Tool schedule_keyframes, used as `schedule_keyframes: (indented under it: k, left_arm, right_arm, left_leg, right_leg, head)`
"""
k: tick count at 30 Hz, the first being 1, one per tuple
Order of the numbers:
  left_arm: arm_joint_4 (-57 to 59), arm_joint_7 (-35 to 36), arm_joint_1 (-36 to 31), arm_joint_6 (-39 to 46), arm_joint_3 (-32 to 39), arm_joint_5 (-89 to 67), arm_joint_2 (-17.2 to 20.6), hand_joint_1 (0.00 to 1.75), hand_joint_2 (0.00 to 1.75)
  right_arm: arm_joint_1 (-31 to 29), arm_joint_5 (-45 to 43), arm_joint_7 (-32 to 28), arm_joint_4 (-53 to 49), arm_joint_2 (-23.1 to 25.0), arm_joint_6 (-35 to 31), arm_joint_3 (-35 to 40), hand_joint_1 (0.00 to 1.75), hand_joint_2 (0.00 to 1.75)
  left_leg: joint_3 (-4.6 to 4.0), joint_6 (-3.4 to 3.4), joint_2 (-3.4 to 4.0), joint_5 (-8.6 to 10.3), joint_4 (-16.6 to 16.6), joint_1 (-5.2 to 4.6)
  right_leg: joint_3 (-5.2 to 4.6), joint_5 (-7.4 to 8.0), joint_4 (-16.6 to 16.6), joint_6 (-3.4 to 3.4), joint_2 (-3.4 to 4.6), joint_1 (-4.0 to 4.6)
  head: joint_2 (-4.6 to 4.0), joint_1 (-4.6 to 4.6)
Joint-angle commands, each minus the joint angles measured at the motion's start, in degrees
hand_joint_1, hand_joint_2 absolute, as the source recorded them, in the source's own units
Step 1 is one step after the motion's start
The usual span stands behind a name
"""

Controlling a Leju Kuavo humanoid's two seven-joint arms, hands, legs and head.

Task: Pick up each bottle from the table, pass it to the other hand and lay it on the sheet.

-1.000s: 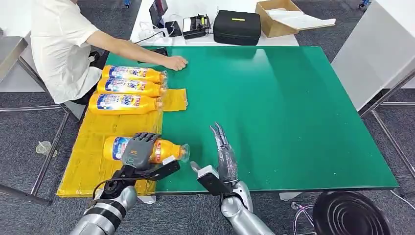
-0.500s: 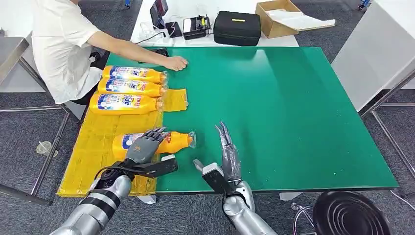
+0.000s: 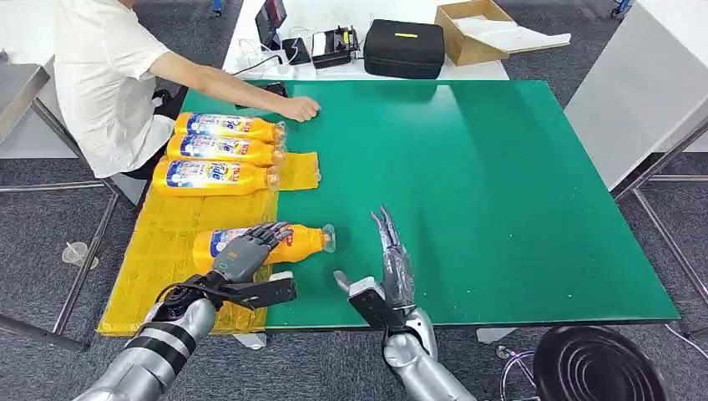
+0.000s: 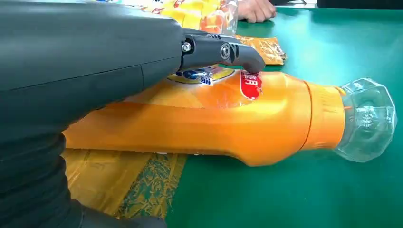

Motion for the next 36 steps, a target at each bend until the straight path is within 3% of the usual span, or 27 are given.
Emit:
schedule_keyframes:
  k: [1, 10, 13, 14, 15, 17, 22, 23, 28, 29, 30, 32, 35, 36]
  left_arm:
    - [0.43, -1.08, -0.18, -1.59, -3.28, 1.66, 2.39, 0.0, 1.75]
    - [-15.4, -5.38, 4.6, -0.69, -6.35, 11.29, 6.81, 0.0, 1.75]
    - [-24.26, -6.19, 10.91, 7.07, -3.41, 15.56, 3.7, 0.0, 1.75]
    - [-30.57, -10.76, 19.76, 6.83, 7.72, 32.24, -6.27, 0.0, 1.75]
    - [-33.52, -10.19, 22.88, 9.83, 5.03, 36.39, -7.47, 0.0, 1.75]
    - [-36.39, -9.08, 25.1, 15.99, 1.17, 37.34, -7.43, 0.0, 1.75]
    - [-40.03, -8.61, 25.64, 18.69, -0.7, 41.15, -5.02, 0.0, 1.75]
    - [-41.27, -8.73, 26.6, 19.19, -0.72, 40.97, -4.84, 0.0, 1.75]
    - [-44.21, -6.8, 30.36, 21.2, 0.54, 43.12, -5.7, 0.0, 1.75]
    - [-43.04, -4.16, 30.54, 22.27, 1.8, 46.78, -6.74, 0.0, 1.75]
    - [-41.79, -2.56, 30.38, 23.09, 2.05, 48.63, -6.91, 0.0, 0.0]
    - [-39.17, -2.57, 30.43, 24.2, 2.41, 51.91, -6.83, 0.0, 0.0]
    - [-39.12, -3.31, 30.94, 24.23, 3.19, 55.06, -7.38, 0.0, 0.0]
    - [-39.05, -3.48, 31.11, 25.59, 3.51, 56.5, -7.57, 0.0, 1.75]
  right_arm:
    - [-1.42, -0.54, -0.11, 0.58, -1.39, -0.28, 1.4, 0.0, 1.75]
    - [-1.84, -2.49, -0.11, 0.22, -2.22, -2.19, 3.53, 0.0, 1.75]
    - [-0.5, -2.74, -0.11, -2.8, -2.29, -5.83, 2.56, 0.0, 1.75]
    - [4.7, -14.15, -0.11, -16.34, -2.35, 1.41, 0.25, 0.0, 1.75]
    - [7.3, -16.64, -0.11, -20.36, -1.74, 5.53, -1.05, 0.0, 1.75]
    - [10.47, -16.49, -0.11, -24.18, -0.34, 7.18, -2.67, 0.0, 1.75]
    - [12.83, -16.56, -0.11, -28.55, 1.25, 4.97, -3.24, 0.0, 1.75]
    - [13.07, -16.86, -0.11, -27.48, 1.84, 5.23, -3.12, 0.0, 0.0]
    - [13.14, -20.32, 1.03, -20.23, 3.87, 5.28, -5.36, 0.0, 0.0]
    - [13.62, -13.12, -0.11, -21.28, 3.89, -2.14, -5.41, 0.0, 0.0]
    - [13.9, -7.76, -0.11, -22.96, 2.87, -7.79, -3.78, 0.0, 0.0]
    - [14.9, -2.5, 1.18, -25.19, 0.18, -10.32, -3.39, 0.0, 0.0]
    - [15.35, -1.79, 1.37, -26.85, -1.48, -10.32, -3.29, 0.0, 0.0]
    - [16.09, -2.17, 1.33, -28.57, -2.29, -10.26, -3.64, 0.0, 1.75]
  left_leg:
    - [0.2, 0.01, 0.14, -0.09, -0.02, 0.01]
    - [0.12, 0.01, 0.2, -0.1, 0.02, 0.02]
    - [0.09, 0.02, 0.11, -0.1, 0.01, 0.01]
    - [0.19, 0.03, 0.15, -0.19, 0.05, 0.02]
    - [0.17, 0.04, 0.14, -0.17, 0.02, -0.01]
    - [0.41, 0.12, 0.05, -0.47, 0.14, -0.03]
    - [0.1, 0.0, 0.12, -0.47, 0.16, -0.05]
    - [0.02, -0.03, 0.1, -0.42, 0.09, -0.03]
    - [0.1, 0.01, 0.12, -0.38, -0.04, 0.0]
    - [0.28, 0.01, 0.2, -0.48, -0.02, 0.03]
    - [0.11, 0.0, 0.17, -0.38, -0.03, 0.03]
    - [0.2, 0.01, 0.11, -0.42, -0.02, 0.01]
    - [0.03, 0.01, 0.05, -0.3, -0.06, -0.01]
    - [0.21, 0.02, 0.16, -0.41, -0.04, 0.02]
  right_leg:
    - [0.18, -0.05, -0.04, -0.16, 0.06, 0.04]
    - [0.08, -0.04, -0.01, -0.15, 0.12, 0.05]
    - [0.08, -0.07, -0.02, -0.13, 0.04, 0.04]
    - [0.19, -0.14, -0.01, -0.19, 0.04, 0.06]
    - [0.15, -0.13, -0.03, -0.14, 0.05, 0.02]
    - [0.5, -0.43, -0.01, -0.2, -0.1, 0.03]
    - [0.11, -0.42, 0.09, -0.11, 0.05, -0.03]
    - [0.03, -0.35, 0.02, -0.09, 0.04, -0.02]
    - [0.05, -0.33, -0.1, -0.12, 0.05, 0.07]
    - [0.24, -0.4, -0.12, -0.19, 0.1, 0.12]
    - [0.06, -0.33, -0.11, -0.12, 0.08, 0.1]
    - [0.17, -0.4, -0.09, -0.17, -0.01, 0.08]
    - [0.0, -0.3, -0.11, -0.07, -0.01, 0.01]
    - [0.19, -0.36, -0.14, -0.15, 0.05, 0.06]
  head:
    - [0.0, 0.0]
    - [0.0, 0.0]
    - [0.0, 0.0]
    - [0.0, 0.0]
    - [0.0, 0.0]
    - [0.0, 0.0]
    - [0.0, 0.0]
    - [0.0, 0.02]
    - [0.0, 0.0]
    - [0.0, 0.0]
    - [0.0, 0.0]
    - [0.0, 0.0]
    - [0.0, 0.0]
    - [0.0, 0.0]
